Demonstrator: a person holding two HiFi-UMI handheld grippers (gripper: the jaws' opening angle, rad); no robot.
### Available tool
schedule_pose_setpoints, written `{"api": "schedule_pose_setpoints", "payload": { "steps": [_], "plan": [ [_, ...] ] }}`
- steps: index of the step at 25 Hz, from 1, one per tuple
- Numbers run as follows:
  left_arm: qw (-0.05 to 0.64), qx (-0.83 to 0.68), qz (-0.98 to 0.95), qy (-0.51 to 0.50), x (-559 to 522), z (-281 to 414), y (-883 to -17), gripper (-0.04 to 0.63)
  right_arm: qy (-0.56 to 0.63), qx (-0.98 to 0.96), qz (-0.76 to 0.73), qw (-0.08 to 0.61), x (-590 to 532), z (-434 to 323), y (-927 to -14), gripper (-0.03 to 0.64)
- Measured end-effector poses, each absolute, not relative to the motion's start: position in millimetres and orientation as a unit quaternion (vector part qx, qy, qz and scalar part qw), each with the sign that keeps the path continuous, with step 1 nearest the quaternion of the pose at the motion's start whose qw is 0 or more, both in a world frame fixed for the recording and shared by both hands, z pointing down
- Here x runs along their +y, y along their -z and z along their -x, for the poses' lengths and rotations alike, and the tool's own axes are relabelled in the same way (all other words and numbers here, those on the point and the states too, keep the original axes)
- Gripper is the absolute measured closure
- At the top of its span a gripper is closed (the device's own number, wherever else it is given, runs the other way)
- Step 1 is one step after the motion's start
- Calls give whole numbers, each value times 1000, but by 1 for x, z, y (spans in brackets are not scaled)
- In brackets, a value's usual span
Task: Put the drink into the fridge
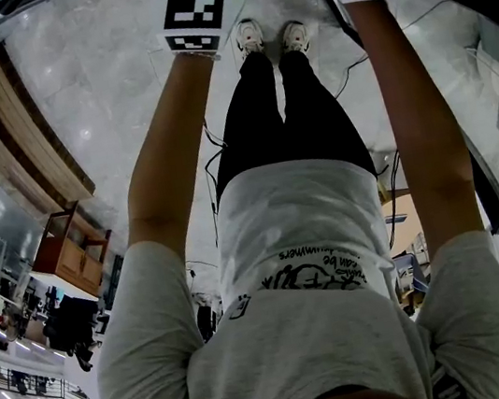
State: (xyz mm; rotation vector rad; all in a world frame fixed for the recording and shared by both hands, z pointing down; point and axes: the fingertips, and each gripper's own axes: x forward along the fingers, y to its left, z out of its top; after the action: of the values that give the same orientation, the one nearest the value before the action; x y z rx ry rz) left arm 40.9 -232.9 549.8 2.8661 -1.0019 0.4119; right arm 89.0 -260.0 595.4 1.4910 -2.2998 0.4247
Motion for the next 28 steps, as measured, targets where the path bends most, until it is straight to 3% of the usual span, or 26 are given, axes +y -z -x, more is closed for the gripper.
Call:
{"api": "schedule_pose_setpoints", "payload": {
  "steps": [28],
  "plan": [
    [65,-338,-927,-146,-261,-51,-575,574,-169,-802,-543,182,-286,-100,-633,278]
  ]
}}
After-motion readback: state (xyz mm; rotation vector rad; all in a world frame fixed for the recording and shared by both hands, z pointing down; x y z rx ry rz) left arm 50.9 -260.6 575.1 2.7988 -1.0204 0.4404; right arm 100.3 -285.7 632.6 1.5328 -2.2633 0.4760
